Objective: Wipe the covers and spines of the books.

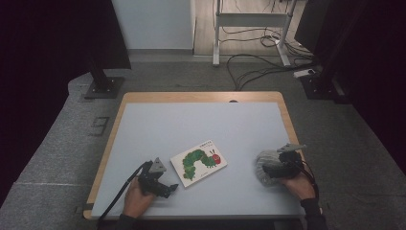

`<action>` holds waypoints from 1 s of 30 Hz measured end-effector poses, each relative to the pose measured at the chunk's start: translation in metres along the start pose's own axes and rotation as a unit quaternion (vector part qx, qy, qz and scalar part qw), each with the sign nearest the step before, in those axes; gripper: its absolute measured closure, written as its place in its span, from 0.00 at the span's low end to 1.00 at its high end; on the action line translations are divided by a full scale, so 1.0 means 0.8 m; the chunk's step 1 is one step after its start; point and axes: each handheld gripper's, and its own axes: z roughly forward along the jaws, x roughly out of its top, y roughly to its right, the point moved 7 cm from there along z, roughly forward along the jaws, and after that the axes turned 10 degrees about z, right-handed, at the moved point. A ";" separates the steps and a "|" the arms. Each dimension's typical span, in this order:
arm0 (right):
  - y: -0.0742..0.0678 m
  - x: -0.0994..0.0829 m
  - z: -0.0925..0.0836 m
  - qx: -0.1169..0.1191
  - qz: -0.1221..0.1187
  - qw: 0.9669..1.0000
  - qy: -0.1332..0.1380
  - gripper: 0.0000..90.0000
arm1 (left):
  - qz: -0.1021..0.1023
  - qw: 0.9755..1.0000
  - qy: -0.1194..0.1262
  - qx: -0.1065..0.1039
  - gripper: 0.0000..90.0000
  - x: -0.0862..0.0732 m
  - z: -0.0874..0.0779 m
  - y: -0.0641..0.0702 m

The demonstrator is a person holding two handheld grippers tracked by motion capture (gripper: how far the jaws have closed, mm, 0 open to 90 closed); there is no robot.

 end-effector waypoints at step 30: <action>-0.006 0.010 -0.031 -0.002 0.024 0.999 0.033 0.62 | 0.000 1.000 0.000 0.000 0.00 0.000 0.000 0.000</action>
